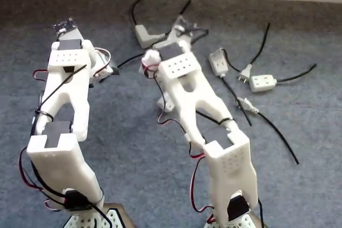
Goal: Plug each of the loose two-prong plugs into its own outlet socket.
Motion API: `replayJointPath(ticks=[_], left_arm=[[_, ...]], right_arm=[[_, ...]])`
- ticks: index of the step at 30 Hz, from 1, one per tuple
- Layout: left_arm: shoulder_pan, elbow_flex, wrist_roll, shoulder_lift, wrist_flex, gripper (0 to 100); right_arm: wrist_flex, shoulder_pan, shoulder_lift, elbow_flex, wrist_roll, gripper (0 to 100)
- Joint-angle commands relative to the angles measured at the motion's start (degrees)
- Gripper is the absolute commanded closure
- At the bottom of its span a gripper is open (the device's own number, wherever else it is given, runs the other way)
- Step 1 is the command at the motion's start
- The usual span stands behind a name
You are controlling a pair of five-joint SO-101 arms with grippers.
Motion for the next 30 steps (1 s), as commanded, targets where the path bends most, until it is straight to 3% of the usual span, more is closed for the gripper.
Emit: replayJointPath(ticks=[1, 6, 9, 14, 21, 25, 30], left_arm=[[-0.04, -0.57, 0.35, -2.95, -0.62, 69], [-0.04, -0.4, 0.35, -2.95, -0.62, 69], [0.04, -0.4, 0.35, -2.95, -0.7, 69], [0.04, -0.4, 0.35, -2.86, -0.7, 69], [0.92, -0.22, 0.35, -2.77, -1.93, 69], [1.27, -0.22, 0.35, -2.77, -1.93, 69], [1.27, -0.22, 0.35, -2.77, -1.93, 69]], right_arm=[[8.31, 4.53, -1.63, -15.16, 16.62, 73.1], [23.25, 10.51, -1.63, -30.73, 39.91, 73.1], [24.92, 16.31, -2.33, -33.27, 50.2, 73.1], [24.84, 26.77, -4.18, -26.59, 67.52, 73.2], [24.75, 36.35, -4.7, -4.26, 94.15, 80.8], [23.69, 39.25, -4.62, 5.58, 102.59, 80.8], [12.88, 41.45, -4.44, 10.59, 103.65, 80.8]])
